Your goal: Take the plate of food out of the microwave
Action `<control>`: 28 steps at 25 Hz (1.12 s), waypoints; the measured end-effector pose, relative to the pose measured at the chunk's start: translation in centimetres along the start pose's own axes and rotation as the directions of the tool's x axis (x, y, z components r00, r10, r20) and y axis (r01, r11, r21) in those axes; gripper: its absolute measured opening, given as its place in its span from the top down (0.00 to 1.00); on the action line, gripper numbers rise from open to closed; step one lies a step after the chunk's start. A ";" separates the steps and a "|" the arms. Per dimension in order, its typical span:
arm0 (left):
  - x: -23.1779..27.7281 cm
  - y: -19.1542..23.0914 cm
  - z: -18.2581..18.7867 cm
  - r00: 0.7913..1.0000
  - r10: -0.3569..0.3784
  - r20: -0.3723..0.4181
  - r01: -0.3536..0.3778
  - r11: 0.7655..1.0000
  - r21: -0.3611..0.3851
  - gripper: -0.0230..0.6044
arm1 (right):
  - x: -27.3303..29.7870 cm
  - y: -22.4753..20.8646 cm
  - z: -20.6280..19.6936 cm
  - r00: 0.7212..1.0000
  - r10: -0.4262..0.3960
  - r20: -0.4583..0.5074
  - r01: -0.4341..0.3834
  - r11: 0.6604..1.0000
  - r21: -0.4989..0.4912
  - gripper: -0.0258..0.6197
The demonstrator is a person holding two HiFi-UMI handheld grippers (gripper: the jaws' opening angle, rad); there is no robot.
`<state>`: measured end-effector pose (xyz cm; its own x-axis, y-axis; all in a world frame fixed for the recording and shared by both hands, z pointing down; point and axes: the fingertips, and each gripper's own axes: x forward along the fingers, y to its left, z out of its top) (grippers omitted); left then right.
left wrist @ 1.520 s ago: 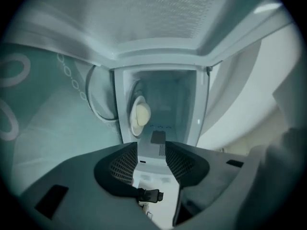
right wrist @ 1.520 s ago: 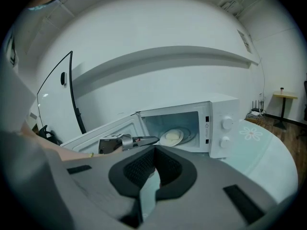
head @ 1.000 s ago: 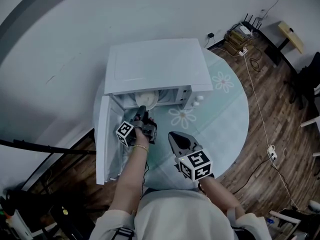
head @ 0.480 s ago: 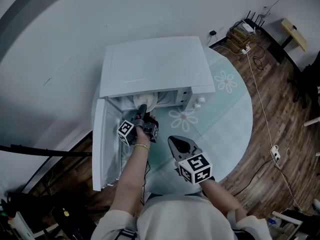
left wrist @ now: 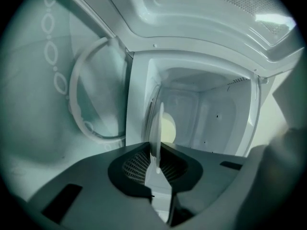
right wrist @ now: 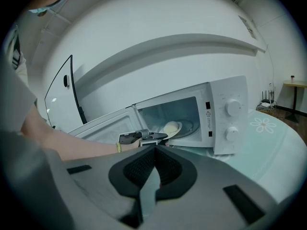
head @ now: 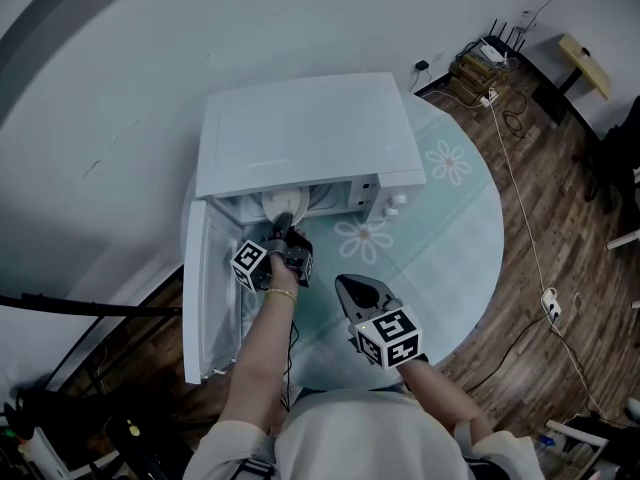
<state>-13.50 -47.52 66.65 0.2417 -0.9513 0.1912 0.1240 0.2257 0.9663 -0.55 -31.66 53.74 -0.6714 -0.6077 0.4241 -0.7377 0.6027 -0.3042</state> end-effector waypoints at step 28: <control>-12.5 -1.7 -6.3 0.975 -0.005 -0.220 0.045 0.983 0.180 0.88 | -5.4 4.3 -2.8 0.992 -0.110 0.054 0.109 0.994 0.013 0.95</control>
<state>-10.64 -34.71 61.49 0.4469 -0.8829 0.1440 -0.0408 0.1407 0.9892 0.11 -24.33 52.46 -0.5893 -0.6975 0.4078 -0.8075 0.5259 -0.2674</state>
